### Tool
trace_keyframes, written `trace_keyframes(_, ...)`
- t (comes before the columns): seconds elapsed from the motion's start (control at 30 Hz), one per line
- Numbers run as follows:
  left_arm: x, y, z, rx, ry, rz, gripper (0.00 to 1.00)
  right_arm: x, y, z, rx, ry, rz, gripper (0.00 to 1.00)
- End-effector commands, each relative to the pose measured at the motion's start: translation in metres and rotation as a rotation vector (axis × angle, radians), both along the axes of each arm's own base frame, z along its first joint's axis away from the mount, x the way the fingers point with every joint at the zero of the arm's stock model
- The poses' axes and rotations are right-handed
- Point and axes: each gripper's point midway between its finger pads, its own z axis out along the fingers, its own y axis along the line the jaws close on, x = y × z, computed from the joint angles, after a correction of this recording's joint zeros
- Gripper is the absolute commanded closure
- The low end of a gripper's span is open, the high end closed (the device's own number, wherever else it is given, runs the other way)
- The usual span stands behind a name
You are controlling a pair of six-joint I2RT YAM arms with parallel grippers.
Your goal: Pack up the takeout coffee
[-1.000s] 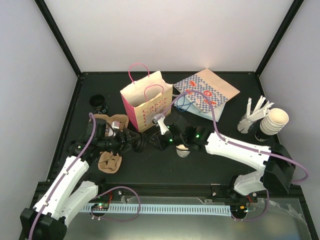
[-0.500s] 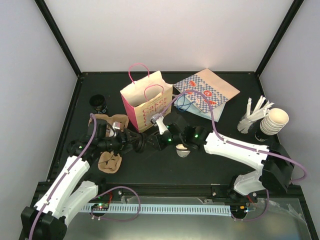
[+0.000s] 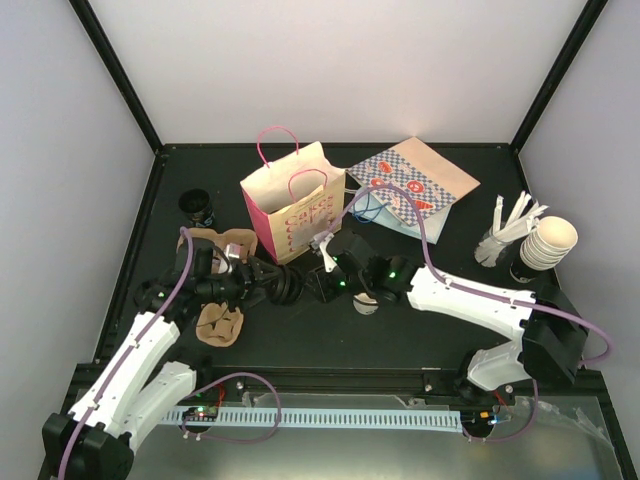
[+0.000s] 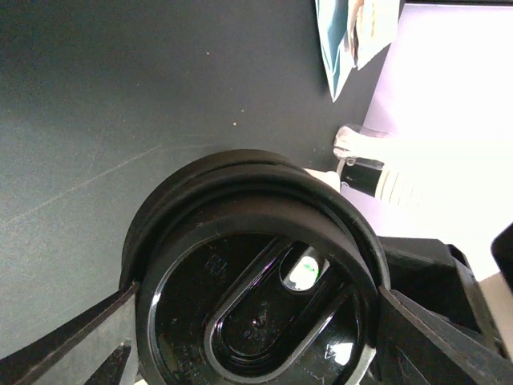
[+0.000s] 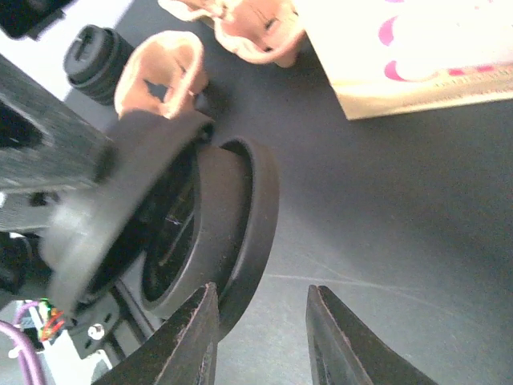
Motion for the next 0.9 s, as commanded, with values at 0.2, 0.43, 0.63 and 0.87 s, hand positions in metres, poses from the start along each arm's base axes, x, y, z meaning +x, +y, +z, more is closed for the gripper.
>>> trace_keyframes(0.2, 0.010, 0.054, 0.000, 0.394, -0.051, 0.117, 0.20, 0.003, -0.038, -0.004, -0.061, -0.052, -0.116, 0.66)
trace_keyframes(0.43, 0.020, 0.144, -0.003, 0.912, -0.017, 0.304, 0.18, -0.001, -0.063, 0.008, -0.076, -0.098, -0.145, 0.66)
trace_keyframes(0.63, 0.022, 0.219, 0.004, 1.272, 0.094, 0.459, 0.18, -0.006, -0.085, 0.027, -0.076, -0.151, -0.161, 0.66)
trace_keyframes(0.87, 0.029, 0.267, -0.004, 1.261, 0.181, 0.580, 0.20, -0.011, -0.101, 0.042, -0.095, -0.193, -0.152, 0.66)
